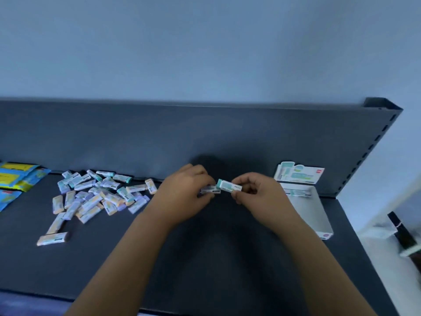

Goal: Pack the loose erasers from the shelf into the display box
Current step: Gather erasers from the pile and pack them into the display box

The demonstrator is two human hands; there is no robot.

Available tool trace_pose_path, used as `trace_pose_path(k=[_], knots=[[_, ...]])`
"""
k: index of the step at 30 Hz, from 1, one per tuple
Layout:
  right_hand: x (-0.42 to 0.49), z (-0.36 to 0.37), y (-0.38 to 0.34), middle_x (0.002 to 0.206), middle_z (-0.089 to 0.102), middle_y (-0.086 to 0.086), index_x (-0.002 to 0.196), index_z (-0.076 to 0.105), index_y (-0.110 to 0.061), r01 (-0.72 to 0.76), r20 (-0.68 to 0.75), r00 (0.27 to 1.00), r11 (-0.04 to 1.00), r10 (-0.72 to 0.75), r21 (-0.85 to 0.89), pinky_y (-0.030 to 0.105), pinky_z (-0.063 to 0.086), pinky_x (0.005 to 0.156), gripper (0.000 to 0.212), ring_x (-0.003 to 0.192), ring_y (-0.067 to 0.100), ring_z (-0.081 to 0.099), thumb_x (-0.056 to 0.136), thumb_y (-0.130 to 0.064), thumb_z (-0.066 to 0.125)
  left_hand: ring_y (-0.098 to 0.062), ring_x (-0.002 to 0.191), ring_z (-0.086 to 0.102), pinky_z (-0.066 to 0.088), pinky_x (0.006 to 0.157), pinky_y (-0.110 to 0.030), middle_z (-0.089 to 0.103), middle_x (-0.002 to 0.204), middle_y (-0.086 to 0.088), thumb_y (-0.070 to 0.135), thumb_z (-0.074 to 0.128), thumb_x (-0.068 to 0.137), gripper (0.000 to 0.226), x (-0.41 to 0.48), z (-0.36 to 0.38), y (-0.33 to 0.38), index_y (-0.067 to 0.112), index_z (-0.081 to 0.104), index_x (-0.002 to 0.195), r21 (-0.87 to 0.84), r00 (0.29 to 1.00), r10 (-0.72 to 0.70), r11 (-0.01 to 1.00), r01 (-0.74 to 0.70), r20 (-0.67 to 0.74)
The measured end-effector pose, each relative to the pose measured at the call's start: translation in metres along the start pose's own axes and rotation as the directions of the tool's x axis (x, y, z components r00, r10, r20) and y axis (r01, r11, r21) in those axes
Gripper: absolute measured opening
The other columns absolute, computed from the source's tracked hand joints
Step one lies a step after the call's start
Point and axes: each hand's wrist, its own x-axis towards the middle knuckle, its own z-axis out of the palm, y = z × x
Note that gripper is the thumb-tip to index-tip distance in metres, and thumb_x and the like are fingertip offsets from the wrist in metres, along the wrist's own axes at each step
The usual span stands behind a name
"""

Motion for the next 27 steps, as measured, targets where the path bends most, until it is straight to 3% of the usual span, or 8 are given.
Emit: trace_pose_path(k=[3, 10, 14, 18, 23, 27], knots=[[-0.009, -0.037, 0.020, 0.078, 0.072, -0.002, 0.093, 0.071, -0.032, -0.009, -0.018, 1.000, 1.000, 0.009, -0.023, 0.039, 0.057, 0.075, 0.015, 0.076, 0.020, 0.068, 0.085, -0.020, 0.074, -0.015, 0.088, 0.057, 0.052, 0.070, -0.039, 0.060, 0.096, 0.011, 0.046, 0.056, 0.084, 0.029, 0.014, 0.019, 0.038, 0.029, 0.071, 0.101, -0.028, 0.999, -0.005, 1.000, 0.006, 0.033], [-0.026, -0.098, 0.048, 0.078, 0.066, -0.004, 0.099, 0.071, -0.035, -0.047, -0.157, 0.987, 0.997, 0.037, -0.056, 0.021, 0.046, 0.067, 0.017, 0.075, 0.013, 0.062, 0.089, -0.021, 0.071, -0.014, 0.089, 0.055, 0.052, 0.074, -0.037, 0.061, 0.096, 0.011, 0.034, 0.070, 0.083, 0.023, 0.044, 0.053, 0.086, 0.026, 0.073, 0.104, -0.071, 0.998, 0.008, 0.997, -0.004, 0.062], [-0.029, -0.121, 0.063, 0.082, 0.066, -0.007, 0.101, 0.070, -0.036, -0.131, -0.281, 0.954, 0.988, 0.104, -0.081, 0.022, 0.045, 0.065, 0.018, 0.078, 0.012, 0.063, 0.090, -0.023, 0.069, -0.015, 0.086, 0.054, 0.051, 0.076, -0.036, 0.064, 0.095, 0.010, 0.032, 0.072, 0.082, 0.023, 0.062, 0.072, 0.104, 0.026, 0.074, 0.104, -0.105, 0.996, 0.027, 0.994, -0.018, 0.082], [-0.025, -0.131, 0.075, 0.084, 0.065, -0.009, 0.103, 0.069, -0.033, -0.181, -0.287, 0.950, 0.964, 0.120, -0.196, 0.021, 0.045, 0.067, 0.017, 0.079, 0.009, 0.060, 0.091, -0.021, 0.068, -0.013, 0.086, 0.048, 0.051, 0.077, -0.037, 0.064, 0.091, 0.011, 0.035, 0.075, 0.081, 0.019, 0.073, 0.089, 0.118, 0.027, 0.072, 0.099, -0.100, 0.992, 0.015, 0.995, -0.002, 0.126], [-0.019, -0.134, 0.089, 0.082, 0.063, -0.012, 0.106, 0.070, -0.029, -0.205, -0.297, 0.947, 0.940, 0.120, -0.273, 0.016, 0.040, 0.062, 0.018, 0.075, 0.006, 0.058, 0.090, -0.021, 0.067, -0.020, 0.096, 0.053, 0.049, 0.077, -0.036, 0.068, 0.097, 0.007, 0.033, 0.068, 0.083, 0.017, 0.087, 0.103, 0.133, 0.024, 0.071, 0.098, 0.039, 0.983, 0.022, 0.999, -0.030, 0.181], [-0.015, -0.135, 0.098, 0.081, 0.060, -0.014, 0.108, 0.069, -0.027, -0.200, -0.292, 0.950, 0.933, 0.109, -0.299, 0.019, 0.042, 0.062, 0.022, 0.073, 0.004, 0.057, 0.091, -0.015, 0.064, -0.022, 0.096, 0.055, 0.035, 0.081, -0.037, 0.068, 0.097, 0.007, 0.029, 0.062, 0.082, 0.016, 0.096, 0.121, 0.146, 0.026, 0.065, 0.098, 0.205, 0.989, -0.048, 0.978, 0.018, 0.138]])
